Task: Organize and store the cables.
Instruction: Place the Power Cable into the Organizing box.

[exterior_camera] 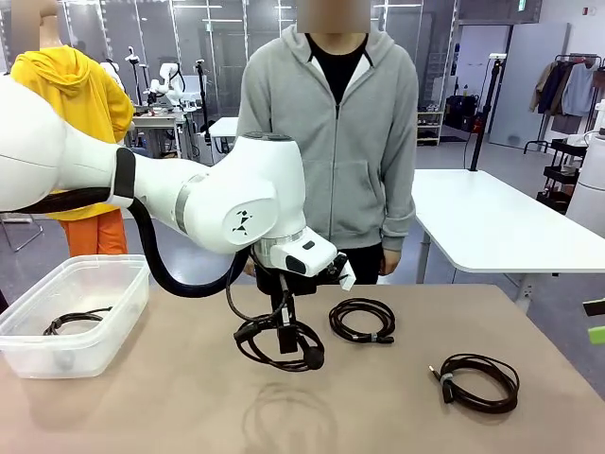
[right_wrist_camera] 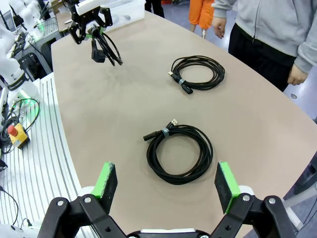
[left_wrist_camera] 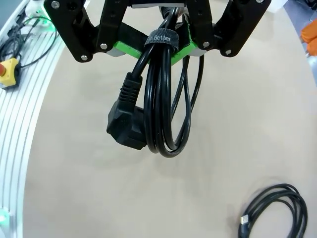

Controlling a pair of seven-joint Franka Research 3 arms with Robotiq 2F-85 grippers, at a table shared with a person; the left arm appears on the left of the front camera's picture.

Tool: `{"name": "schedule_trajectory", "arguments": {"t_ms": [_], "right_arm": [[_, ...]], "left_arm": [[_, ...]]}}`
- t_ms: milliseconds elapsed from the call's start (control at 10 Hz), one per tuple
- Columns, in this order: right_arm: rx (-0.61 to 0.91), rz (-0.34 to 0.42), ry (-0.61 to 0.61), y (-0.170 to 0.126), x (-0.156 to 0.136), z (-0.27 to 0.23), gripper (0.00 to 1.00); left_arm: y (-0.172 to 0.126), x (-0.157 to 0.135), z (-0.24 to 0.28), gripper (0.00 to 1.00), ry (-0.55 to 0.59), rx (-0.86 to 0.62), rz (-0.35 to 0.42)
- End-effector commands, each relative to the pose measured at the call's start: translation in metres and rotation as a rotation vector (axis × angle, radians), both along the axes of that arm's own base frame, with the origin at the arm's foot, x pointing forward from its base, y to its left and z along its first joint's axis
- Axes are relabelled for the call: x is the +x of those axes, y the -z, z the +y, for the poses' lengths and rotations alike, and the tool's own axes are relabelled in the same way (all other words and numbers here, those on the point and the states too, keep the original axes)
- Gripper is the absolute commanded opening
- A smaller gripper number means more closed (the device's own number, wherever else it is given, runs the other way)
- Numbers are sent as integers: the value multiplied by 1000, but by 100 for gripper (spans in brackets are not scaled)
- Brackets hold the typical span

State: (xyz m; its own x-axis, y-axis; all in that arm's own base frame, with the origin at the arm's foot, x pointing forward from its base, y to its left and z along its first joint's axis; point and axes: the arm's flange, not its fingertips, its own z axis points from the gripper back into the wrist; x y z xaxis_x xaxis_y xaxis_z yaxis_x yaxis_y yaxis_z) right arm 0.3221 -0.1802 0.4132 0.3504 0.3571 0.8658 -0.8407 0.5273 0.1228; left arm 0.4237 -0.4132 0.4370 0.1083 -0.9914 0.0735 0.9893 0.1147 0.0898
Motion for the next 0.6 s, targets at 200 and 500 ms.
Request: {"name": "schedule_trajectory", "arguments": {"t_ms": [200,500], "right_arm": [[2,-25,-8,1,1,-2,100],[2,-25,-8,1,1,-2,100]], "left_arm": [[-7,-15,3,31,-44,0,-102],[-5,-13,1,56,-40,0,-95]]}}
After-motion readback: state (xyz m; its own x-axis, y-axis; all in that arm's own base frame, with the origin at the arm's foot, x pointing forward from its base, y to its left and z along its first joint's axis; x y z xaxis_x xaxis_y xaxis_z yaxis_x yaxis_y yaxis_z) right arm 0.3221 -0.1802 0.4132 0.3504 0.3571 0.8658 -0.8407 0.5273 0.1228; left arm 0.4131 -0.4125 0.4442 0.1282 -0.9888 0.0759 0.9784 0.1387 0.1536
